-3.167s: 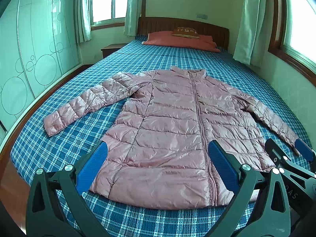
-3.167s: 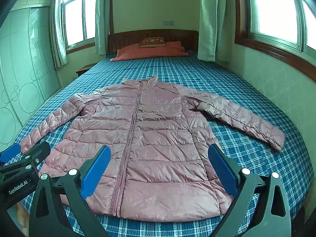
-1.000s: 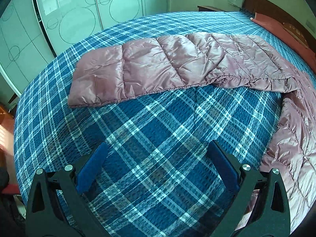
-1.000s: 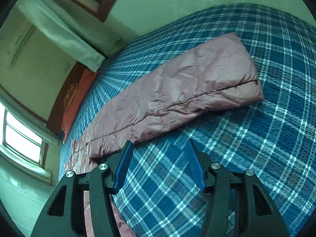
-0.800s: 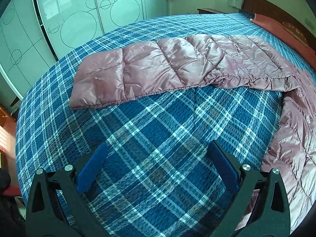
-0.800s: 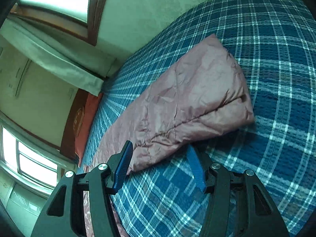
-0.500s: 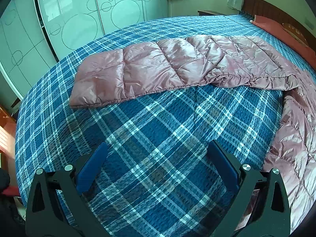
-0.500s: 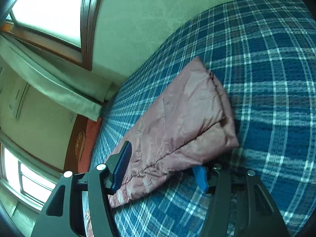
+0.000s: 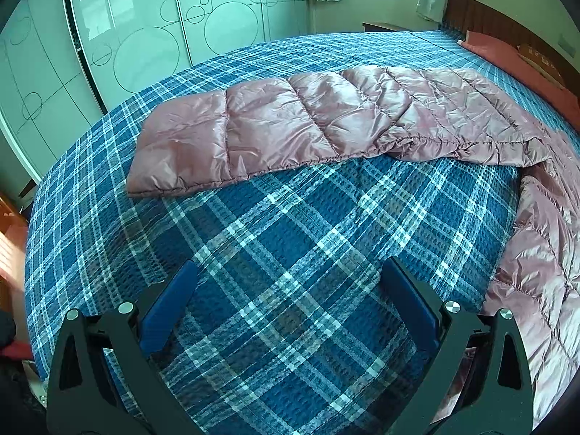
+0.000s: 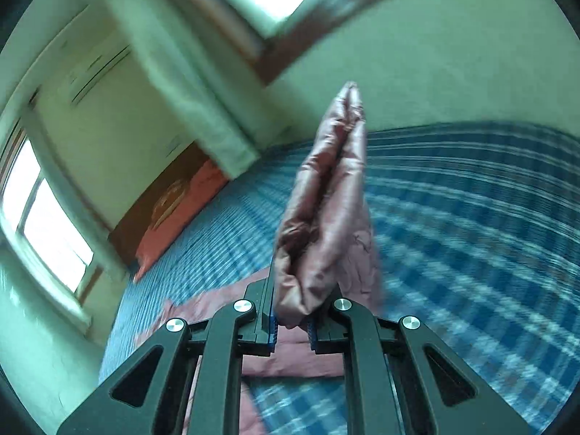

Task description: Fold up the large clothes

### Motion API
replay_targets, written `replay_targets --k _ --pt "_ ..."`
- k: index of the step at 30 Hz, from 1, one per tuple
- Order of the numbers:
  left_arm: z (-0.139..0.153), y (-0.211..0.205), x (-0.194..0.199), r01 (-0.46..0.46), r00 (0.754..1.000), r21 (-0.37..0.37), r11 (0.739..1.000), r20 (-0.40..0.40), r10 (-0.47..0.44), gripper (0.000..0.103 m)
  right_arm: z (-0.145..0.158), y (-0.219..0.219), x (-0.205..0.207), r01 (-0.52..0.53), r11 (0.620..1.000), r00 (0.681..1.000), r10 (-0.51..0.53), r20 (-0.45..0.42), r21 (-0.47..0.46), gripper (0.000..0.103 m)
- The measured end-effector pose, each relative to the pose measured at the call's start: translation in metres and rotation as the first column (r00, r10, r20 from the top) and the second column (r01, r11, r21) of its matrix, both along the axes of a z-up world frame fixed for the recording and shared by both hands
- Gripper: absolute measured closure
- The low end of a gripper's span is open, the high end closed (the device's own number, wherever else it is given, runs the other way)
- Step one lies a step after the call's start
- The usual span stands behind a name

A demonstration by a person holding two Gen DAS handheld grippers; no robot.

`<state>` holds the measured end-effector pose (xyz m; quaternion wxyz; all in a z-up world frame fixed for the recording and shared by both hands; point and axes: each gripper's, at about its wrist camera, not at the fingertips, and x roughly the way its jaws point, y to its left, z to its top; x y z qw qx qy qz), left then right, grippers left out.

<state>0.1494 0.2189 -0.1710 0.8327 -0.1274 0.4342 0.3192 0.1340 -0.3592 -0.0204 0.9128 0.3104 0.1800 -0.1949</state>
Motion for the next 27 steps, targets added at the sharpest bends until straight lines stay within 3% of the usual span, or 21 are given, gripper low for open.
replay_targets --k 6,11,16,20,27 --pt "0.000 0.001 -0.001 0.000 1.000 0.001 1.000 0.004 0.000 0.002 0.001 0.109 0.086 -0.259 0.964 0.964 0.254 -0.072 -0.065 0.091" --pt "-0.002 0.001 -0.001 0.000 1.000 0.001 1.000 0.010 0.000 0.002 -0.016 0.205 0.150 -0.438 0.894 0.894 0.423 -0.145 -0.093 0.091" --pt "-0.004 0.004 -0.001 0.001 1.000 -0.003 1.000 0.017 -0.001 0.002 -0.043 0.276 0.197 -0.553 0.831 0.820 0.529 -0.218 -0.064 0.091" --pt "-0.004 0.004 -0.001 0.000 1.000 -0.001 1.000 0.018 0.000 0.002 -0.072 0.327 0.211 -0.629 0.776 0.755 0.595 -0.276 -0.047 0.091" --pt "-0.005 0.004 -0.001 0.000 1.000 0.000 1.000 0.019 0.000 0.002 -0.111 0.369 0.236 -0.698 0.716 0.665 0.652 -0.364 0.006 0.091"
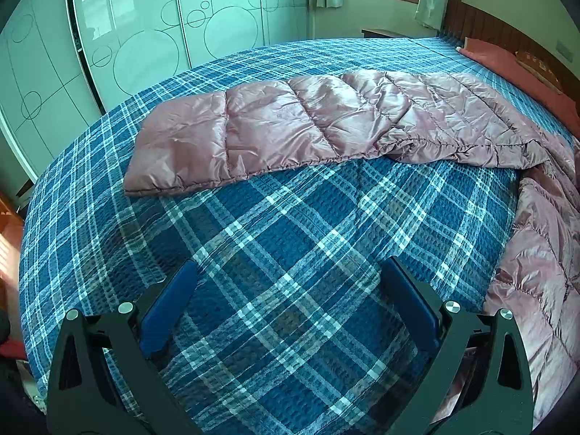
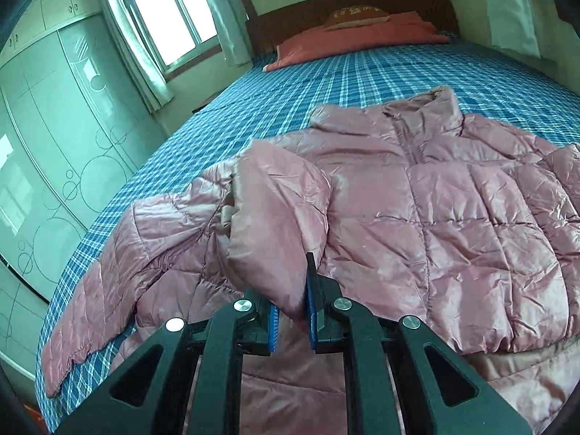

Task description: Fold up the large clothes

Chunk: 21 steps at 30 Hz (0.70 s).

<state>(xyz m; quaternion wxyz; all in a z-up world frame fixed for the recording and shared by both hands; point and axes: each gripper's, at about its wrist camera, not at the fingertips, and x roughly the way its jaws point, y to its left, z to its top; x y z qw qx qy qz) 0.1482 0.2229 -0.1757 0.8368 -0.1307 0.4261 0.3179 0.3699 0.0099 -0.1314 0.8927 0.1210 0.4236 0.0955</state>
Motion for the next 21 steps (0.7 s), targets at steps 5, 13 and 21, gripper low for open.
replay_targets --k 5,13,21 --pt "0.000 0.000 -0.001 0.000 1.000 0.000 1.000 0.000 0.000 0.002 -0.007 0.014 0.000 -0.075 0.997 0.996 0.076 -0.052 0.017 0.078" --pt "-0.002 0.001 -0.001 0.000 1.000 0.000 1.000 0.002 0.000 0.002 0.050 -0.054 -0.050 -0.054 0.997 0.998 0.052 0.040 0.047 0.045" --pt "-0.003 0.002 -0.002 0.000 1.000 0.002 1.000 0.002 0.000 0.002 0.035 -0.217 -0.052 0.329 0.924 0.943 -0.332 0.014 -0.193 0.063"
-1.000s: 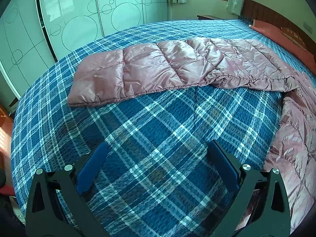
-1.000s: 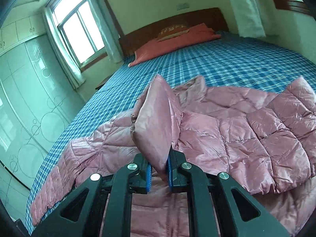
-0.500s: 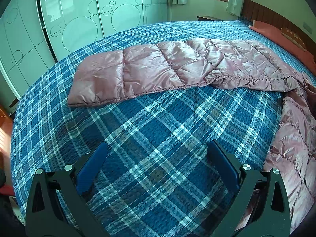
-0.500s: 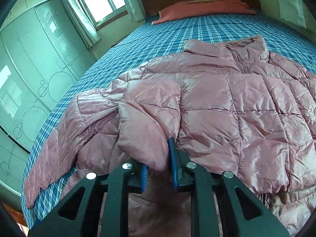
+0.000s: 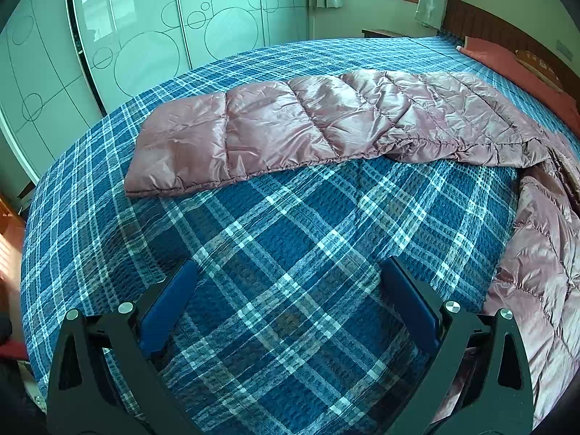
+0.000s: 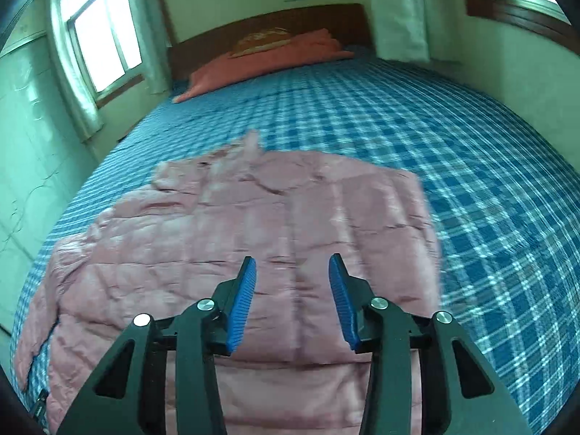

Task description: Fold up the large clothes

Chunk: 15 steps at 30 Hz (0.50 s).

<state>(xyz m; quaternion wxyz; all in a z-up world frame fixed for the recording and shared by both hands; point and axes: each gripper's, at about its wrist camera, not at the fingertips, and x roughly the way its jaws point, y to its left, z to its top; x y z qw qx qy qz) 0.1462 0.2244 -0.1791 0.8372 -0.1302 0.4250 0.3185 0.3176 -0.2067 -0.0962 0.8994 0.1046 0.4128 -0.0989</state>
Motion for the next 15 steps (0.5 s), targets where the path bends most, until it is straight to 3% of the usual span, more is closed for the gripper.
replay_targets --k 4,7,11,13,15 --pt "-0.001 0.001 0.000 0.000 1.000 0.001 1.000 0.000 0.000 0.002 -0.039 -0.011 0.004 -0.030 0.999 0.996 0.028 -0.087 -0.024 0.063" --pt "-0.001 0.001 0.000 0.000 1.000 0.001 1.000 0.001 0.000 0.002 -0.024 -0.006 0.010 -0.058 0.998 0.994 0.056 -0.092 -0.020 0.063" --pt "-0.002 0.001 0.000 0.000 1.000 0.003 1.000 0.000 0.000 0.002 0.004 -0.021 0.026 -0.008 1.000 1.000 0.009 0.004 -0.021 0.063" --pt "-0.002 0.001 0.000 0.000 1.000 0.001 1.000 0.001 0.000 0.002 0.001 -0.031 0.040 0.014 1.000 1.000 -0.014 0.012 -0.019 0.063" --pt "-0.002 0.001 0.000 0.000 1.000 0.001 1.000 0.002 0.000 0.002 -0.020 -0.038 0.056 0.026 1.000 0.998 -0.027 -0.054 -0.014 0.063"
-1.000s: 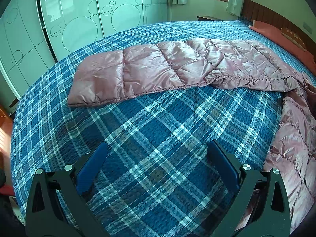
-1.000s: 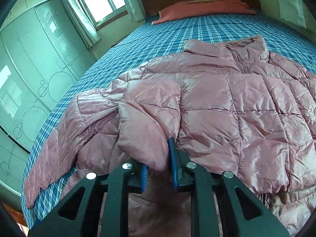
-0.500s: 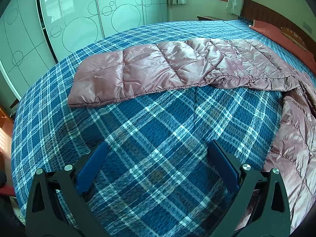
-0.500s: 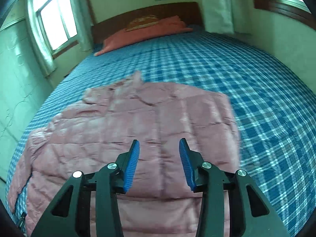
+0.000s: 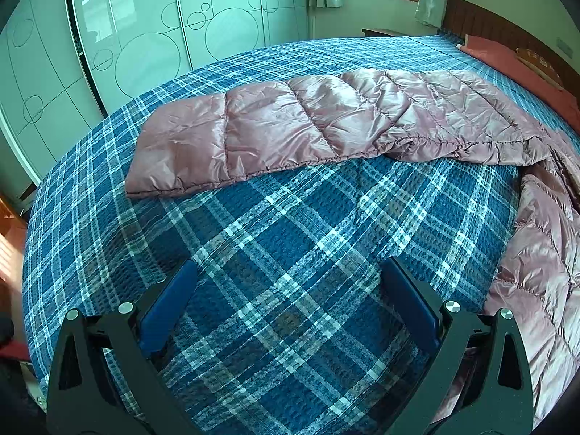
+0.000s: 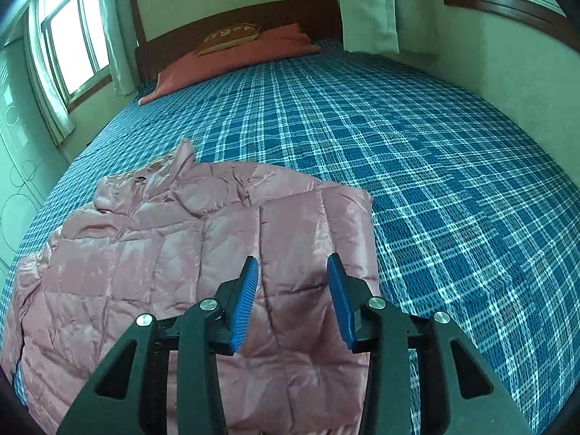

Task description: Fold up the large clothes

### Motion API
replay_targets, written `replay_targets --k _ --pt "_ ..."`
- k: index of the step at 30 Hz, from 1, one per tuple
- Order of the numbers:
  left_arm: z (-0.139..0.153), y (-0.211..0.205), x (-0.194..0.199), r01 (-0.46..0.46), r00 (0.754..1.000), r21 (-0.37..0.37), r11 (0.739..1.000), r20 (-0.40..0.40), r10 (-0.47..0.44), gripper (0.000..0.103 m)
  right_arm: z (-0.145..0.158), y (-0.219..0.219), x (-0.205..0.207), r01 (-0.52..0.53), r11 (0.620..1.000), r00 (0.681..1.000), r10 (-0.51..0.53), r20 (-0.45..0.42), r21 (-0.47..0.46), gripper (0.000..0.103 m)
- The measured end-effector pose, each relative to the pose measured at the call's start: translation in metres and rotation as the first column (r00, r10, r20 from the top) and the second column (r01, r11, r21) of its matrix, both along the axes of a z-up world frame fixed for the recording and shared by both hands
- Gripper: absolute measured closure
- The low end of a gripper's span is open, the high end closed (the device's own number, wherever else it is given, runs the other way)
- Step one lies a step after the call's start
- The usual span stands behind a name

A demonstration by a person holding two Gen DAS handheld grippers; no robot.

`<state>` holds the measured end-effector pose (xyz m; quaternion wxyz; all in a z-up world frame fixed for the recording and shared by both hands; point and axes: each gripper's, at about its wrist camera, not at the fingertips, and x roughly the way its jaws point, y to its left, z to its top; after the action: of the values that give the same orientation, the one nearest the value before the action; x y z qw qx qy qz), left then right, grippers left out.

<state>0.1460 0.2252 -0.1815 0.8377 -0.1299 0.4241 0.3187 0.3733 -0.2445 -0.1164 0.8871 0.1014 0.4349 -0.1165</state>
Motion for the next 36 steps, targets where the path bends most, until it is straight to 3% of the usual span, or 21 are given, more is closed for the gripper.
replay_targets --k 1,4,9,13,18,20,27,36 --pt "0.000 0.000 0.000 0.000 1.000 0.001 1.000 0.000 0.000 0.002 -0.017 -0.002 0.011 -0.014 1.000 0.998 0.015 -0.068 0.013 0.062" --pt "0.000 -0.001 -0.001 0.000 1.000 0.001 1.000 0.001 0.000 0.002 -0.011 0.001 0.015 -0.034 0.999 0.996 0.033 -0.082 -0.012 0.062" --pt "-0.002 0.001 0.000 0.000 1.000 0.004 1.000 0.000 0.000 0.002 0.012 0.020 -0.008 -0.034 0.999 0.999 0.035 0.021 -0.027 0.062" --pt "-0.002 0.001 0.000 0.000 1.000 0.003 1.000 0.000 0.000 0.002 -0.020 0.033 -0.006 -0.090 0.995 0.995 0.089 -0.037 -0.051 0.058" --pt "-0.002 0.001 0.001 -0.001 1.000 0.000 1.000 0.003 0.001 0.002 0.015 0.047 -0.029 -0.085 0.996 0.996 0.084 0.018 0.011 0.057" --pt "-0.003 0.003 0.002 0.000 1.000 -0.001 1.000 0.004 0.000 0.002 0.018 0.058 -0.044 -0.108 0.994 0.994 0.108 0.034 -0.002 0.049" --pt "-0.003 0.002 0.001 -0.001 1.000 -0.004 1.000 0.006 0.001 0.002 -0.024 0.064 -0.052 -0.106 0.994 0.994 0.106 -0.016 -0.012 0.048" --pt "-0.005 0.002 0.001 -0.001 1.000 -0.001 1.000 0.008 0.001 0.002 0.006 0.070 -0.088 -0.120 0.993 0.992 0.120 0.029 0.015 0.048"
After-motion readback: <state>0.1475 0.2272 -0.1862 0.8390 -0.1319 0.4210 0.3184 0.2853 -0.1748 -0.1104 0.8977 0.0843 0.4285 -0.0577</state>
